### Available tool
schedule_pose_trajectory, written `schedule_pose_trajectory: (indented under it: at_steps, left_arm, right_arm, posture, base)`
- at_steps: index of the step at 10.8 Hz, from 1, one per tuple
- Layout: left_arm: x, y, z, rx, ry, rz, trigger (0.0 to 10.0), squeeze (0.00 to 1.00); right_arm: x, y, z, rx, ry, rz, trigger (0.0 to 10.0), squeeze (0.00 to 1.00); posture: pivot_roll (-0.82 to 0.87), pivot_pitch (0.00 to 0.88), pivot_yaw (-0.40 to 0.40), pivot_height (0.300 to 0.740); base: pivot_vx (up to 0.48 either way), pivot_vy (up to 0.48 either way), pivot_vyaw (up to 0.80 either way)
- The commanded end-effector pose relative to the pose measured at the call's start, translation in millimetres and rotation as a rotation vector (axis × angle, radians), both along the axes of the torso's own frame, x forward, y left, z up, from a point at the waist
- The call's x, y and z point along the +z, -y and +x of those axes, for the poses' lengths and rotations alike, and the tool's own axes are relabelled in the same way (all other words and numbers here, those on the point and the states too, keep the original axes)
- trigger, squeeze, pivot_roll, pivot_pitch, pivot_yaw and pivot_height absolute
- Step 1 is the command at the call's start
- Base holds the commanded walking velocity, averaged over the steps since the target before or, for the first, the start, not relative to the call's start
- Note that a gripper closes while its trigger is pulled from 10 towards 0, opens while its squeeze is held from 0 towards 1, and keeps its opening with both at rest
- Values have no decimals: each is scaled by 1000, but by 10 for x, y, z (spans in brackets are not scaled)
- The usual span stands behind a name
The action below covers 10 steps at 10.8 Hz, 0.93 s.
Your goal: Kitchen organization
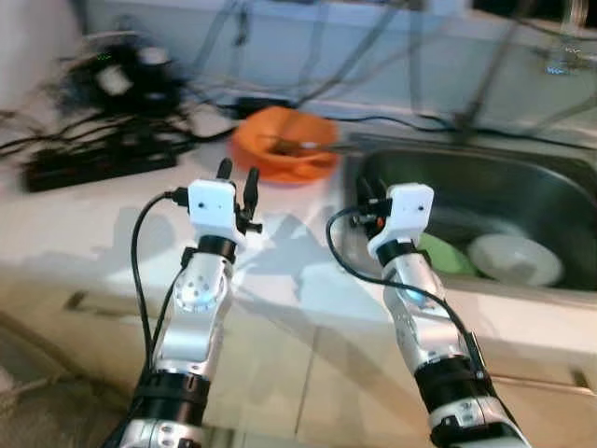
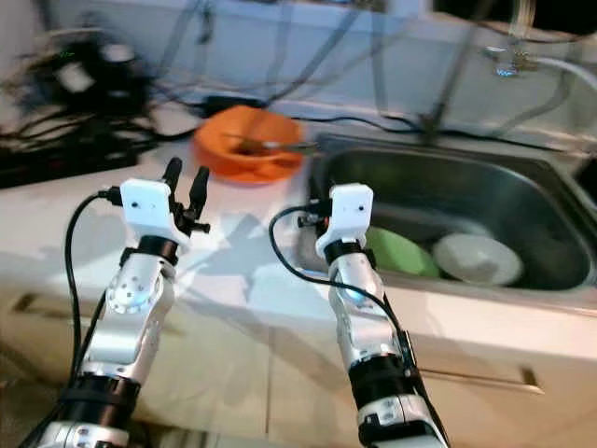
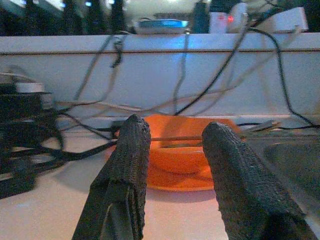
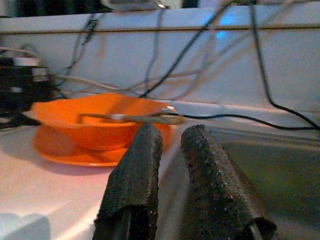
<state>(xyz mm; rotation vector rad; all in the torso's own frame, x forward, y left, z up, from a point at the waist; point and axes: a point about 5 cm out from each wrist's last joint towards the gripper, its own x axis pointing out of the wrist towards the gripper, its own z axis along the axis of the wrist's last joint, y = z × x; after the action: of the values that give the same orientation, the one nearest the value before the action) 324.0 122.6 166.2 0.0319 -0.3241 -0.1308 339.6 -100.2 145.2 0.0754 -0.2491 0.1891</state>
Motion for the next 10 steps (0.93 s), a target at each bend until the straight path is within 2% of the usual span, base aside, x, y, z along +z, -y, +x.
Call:
schedule_pose_trajectory:
  at_steps: [1, 5, 6, 7, 8, 9, 10]
  left_arm:
    - [13, 55, 0, -21, 3, 7, 10000, 0]
    - [15, 55, -6, -25, 8, 4, 10000, 0]
    - [30, 78, -1, -54, -4, 8, 10000, 0]
    - [72, 87, 19, -84, -39, -36, 10000, 0]
    - [118, 85, 48, -122, -88, -35, 10000, 0]
    - [192, 32, 69, -154, -120, -82, 10000, 0]
    - [258, 1, 88, -180, -115, -57, 10000, 0]
  right_arm:
    - [-22, 30, -5, -3, -10, 8, 10000, 0]
    - [-18, 8, -5, 5, -5, 9, 10000, 0]
    - [-22, -1, -10, 8, -5, 10, 10000, 0]
    - [-24, -6, -14, 10, -6, 10, 10000, 0]
    - [-27, -12, -15, 9, -7, 11, 10000, 0]
    - [-34, -19, -20, 7, -9, 15, 10000, 0]
    - [-46, -27, -24, 8, -13, 16, 10000, 0]
  posture:
    - [217, 14, -28, 740]
    - [223, 0, -31, 740]
    - [222, 0, -30, 740]
    - [226, 0, -28, 740]
    - [229, 0, -25, 740]
    - [233, 0, -20, 740]
    - [235, 0, -15, 740]
  base:
    - [244, 0, 0]
    - [186, 0, 0]
    - [0, 0, 0]
    - [0, 0, 0]
    - [0, 0, 0]
    - [0, 0, 0]
    - [0, 0, 0]
